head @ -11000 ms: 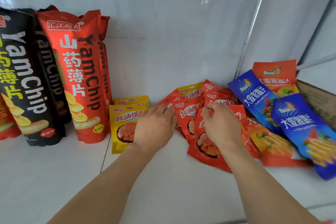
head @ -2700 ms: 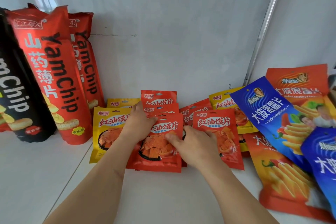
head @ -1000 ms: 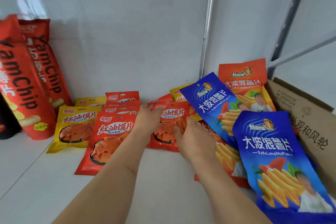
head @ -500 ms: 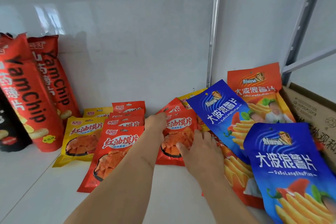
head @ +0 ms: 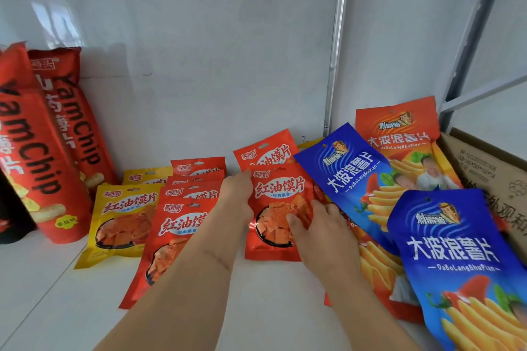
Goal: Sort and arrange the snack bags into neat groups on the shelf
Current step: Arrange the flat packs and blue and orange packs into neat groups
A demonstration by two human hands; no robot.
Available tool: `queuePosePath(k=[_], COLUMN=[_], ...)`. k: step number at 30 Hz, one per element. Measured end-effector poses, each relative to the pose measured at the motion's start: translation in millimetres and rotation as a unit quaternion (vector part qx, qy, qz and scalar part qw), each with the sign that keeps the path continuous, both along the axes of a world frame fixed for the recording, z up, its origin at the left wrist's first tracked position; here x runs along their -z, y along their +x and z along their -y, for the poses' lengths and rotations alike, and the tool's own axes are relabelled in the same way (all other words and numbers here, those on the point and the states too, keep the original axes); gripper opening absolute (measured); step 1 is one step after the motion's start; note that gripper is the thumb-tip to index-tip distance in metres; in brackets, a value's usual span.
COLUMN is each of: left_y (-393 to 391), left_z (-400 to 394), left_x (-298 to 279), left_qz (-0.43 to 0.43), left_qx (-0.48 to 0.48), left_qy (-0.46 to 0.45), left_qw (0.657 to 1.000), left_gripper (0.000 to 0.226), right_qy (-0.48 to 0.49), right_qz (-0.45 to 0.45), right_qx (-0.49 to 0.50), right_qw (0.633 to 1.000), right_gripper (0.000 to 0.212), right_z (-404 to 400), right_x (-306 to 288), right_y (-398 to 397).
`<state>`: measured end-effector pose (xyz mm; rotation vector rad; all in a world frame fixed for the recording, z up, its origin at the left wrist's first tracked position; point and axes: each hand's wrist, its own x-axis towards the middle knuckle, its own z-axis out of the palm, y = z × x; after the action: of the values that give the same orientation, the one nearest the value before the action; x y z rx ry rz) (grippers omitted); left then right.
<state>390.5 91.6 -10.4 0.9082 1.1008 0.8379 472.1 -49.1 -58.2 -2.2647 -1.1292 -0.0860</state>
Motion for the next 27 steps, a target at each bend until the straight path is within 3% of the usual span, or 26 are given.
queuePosePath(k=[5,8,14,22,27], left_y=[-13,-25,-46,-63,-68], left_z=[-3,0,14,21,17], left_x=[1,1,3,10,16], left_qz=[-0.063,-0.051,0.047,0.069,0.071], left_qx=[0.025,0.032,0.072,0.113,0.084], left_qy=[0.129,0.167,0.121,0.114,0.113], left_qw=[0.989,0.984,0.989,0.985,0.988], left_gripper=[0.021,0.030,0.027,0.024,0.019], right_qy=[0.006,0.013,0.006,0.010,0.028], right_qz=[0.010,0.010,0.009,0.000,-0.017], right_qx=[-0.020,-0.040,-0.071,-0.095,-0.110], right_qw=[1.000,0.999,0.997,0.995,0.993], right_gripper=[0.064,0.062,0.064,0.068,0.068], right_z=[2,3,5,0,-1], right_x=[-2,-3,-4,0,4], right_y=[-1,-3,-10,-19,-28])
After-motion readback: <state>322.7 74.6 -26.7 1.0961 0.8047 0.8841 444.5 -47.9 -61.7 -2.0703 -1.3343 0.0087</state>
